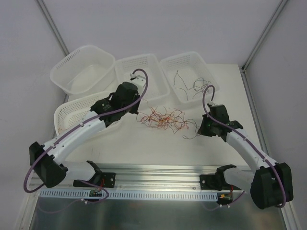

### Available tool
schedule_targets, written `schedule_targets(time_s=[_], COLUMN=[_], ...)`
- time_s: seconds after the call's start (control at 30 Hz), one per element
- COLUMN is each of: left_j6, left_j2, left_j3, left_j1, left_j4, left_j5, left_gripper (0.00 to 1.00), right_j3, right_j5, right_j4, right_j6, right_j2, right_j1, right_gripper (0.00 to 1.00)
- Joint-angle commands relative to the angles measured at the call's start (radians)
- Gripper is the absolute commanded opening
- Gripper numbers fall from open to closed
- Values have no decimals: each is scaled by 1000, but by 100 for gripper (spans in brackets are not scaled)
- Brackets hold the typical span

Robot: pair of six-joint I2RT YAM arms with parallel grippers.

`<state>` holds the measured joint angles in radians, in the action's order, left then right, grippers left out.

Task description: Untangle the cables

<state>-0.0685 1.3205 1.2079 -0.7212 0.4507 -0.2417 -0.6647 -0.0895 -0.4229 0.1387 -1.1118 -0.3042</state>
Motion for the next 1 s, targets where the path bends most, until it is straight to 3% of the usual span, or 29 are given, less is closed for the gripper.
schedule_targets(time_s=[0.0, 0.17, 0.43, 0.67, 0.87, 0.9, 0.97], left_j6=[-106, -82, -106, -178, -191, -192, -201], left_j2=[-119, -213, -218, -192, -149, -142, -126], left_j3=[45, 181, 383, 384, 482, 504, 556], left_j1=[-7, 40, 180, 181, 180, 180, 181], left_j4=[121, 268, 434, 439, 428, 430, 428], left_j5=[-159, -238, -245, -84, 22, 37, 103], left_gripper=[0, 0, 0, 0, 0, 0, 0], right_j3=[5, 25, 42, -9, -59, -62, -82], right_j5=[20, 27, 72, 145, 57, 48, 25], right_j4=[-48, -71, -114, -178, -205, -206, -208], right_j6=[25, 21, 48, 36, -19, -33, -50], right_j2=[66, 125, 151, 227, 227, 228, 242], right_j1=[51, 117, 215, 244, 226, 212, 182], right_gripper=[1, 1, 1, 1, 18, 32, 51])
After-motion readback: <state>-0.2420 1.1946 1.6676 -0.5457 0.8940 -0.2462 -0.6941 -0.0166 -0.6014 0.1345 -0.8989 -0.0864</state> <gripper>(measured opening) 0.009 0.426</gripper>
